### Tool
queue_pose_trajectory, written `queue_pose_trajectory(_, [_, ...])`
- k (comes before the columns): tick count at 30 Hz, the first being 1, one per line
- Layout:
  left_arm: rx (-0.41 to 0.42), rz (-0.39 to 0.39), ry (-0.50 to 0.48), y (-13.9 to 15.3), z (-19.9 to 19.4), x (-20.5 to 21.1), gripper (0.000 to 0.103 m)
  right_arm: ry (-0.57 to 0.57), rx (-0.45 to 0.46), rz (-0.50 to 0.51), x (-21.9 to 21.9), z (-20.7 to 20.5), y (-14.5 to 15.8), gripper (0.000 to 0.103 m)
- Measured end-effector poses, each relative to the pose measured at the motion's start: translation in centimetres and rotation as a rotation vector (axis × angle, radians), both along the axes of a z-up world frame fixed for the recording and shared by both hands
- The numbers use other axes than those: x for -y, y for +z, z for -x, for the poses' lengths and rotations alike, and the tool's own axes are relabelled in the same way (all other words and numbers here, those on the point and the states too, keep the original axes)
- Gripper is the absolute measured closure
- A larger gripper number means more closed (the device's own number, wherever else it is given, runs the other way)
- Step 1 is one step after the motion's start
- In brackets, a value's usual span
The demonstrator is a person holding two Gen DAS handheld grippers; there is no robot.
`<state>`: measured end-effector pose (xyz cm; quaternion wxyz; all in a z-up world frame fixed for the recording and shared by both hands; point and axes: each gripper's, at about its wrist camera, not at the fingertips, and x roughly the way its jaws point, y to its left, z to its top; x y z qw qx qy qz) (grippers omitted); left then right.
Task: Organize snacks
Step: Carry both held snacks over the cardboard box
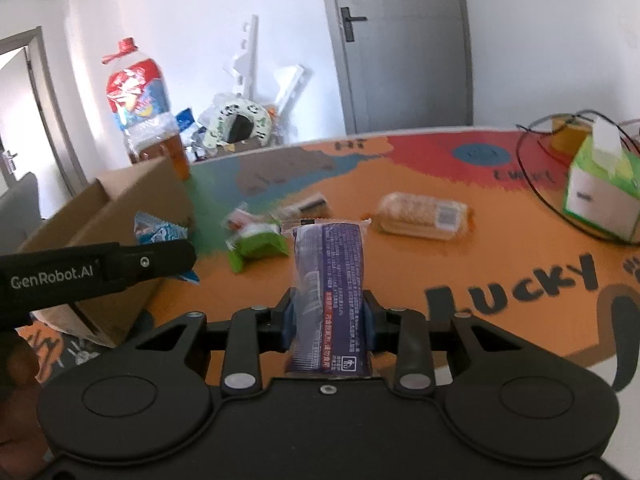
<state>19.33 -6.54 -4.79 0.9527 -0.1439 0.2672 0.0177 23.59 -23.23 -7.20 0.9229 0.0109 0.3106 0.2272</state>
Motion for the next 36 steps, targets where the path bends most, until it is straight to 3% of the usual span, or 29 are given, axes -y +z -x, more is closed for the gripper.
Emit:
queue_pose_trajectory(7, [0.046,-0.026,0.036,2.7,1.4,-1.8,0.068,0.057,0.033,-0.007,-2.2,0.7,3.1,0.070])
queue_pose_trajectory(18, [0.079,-0.072,0.077,5.5,3.3,-5.5,0.068,0.116,0.076,-0.017,-5.3,1.5,5.1,0.070])
queue_pose_trajectory(36, [0.034,-0.146,0.114,6.0,4.5,-12.1,0.068,0.186,0.092,-0.012,-10.5,1.9,6.8,0.070])
